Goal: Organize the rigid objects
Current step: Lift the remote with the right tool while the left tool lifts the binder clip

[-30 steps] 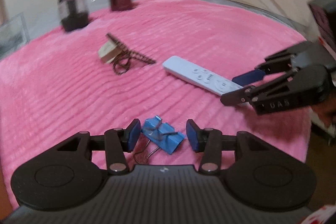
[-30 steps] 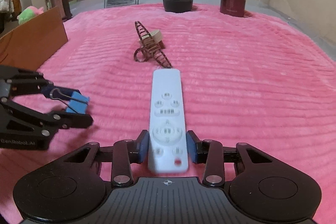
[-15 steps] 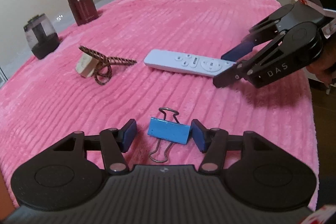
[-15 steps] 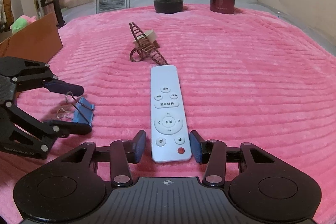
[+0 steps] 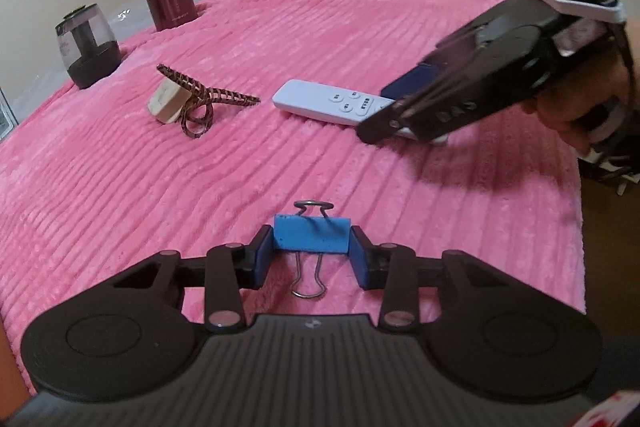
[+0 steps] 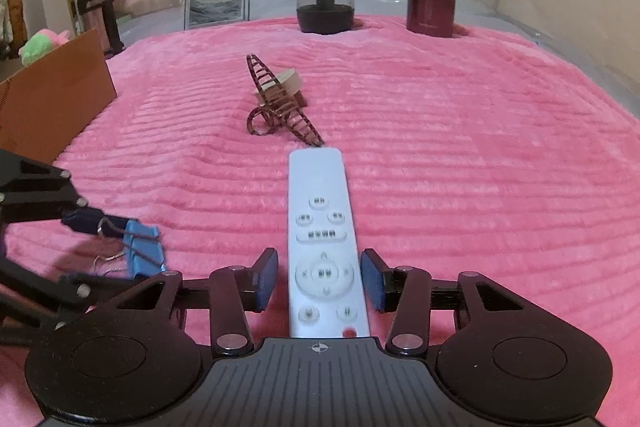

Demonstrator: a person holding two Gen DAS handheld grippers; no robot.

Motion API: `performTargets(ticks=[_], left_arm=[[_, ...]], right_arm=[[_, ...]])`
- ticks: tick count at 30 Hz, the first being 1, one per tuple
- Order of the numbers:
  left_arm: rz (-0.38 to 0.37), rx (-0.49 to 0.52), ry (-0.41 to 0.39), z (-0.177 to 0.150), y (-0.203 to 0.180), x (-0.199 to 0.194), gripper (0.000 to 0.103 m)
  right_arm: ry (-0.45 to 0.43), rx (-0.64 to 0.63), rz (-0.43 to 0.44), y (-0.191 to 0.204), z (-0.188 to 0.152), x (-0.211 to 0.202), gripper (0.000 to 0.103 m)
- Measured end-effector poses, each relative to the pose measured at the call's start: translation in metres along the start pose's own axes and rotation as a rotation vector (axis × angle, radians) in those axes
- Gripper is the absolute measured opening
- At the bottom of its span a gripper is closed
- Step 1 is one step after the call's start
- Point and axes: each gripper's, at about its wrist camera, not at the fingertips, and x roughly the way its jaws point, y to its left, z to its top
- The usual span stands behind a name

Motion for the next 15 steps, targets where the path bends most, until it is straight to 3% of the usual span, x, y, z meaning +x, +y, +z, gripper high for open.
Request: performTargets(ticks=[9, 11, 15], left_arm=[[0.030, -0.111, -0.010, 0.001, 0.001, 0.000, 0.034], [0.039, -0.127, -0.015, 0.001, 0.000, -0.002, 0.034], [0.047, -0.147, -0.022, 0.002, -0.001, -0.011, 0.034]], right_arm=[[0.018, 0.016, -0.004, -0.001, 0.010, 0.014, 0.042], [0.018, 0.021, -0.009, -0.002, 0.008, 0.011, 0.036], [0.008, 0.030, -0.008, 0.001, 0.004, 0.000, 0.036]])
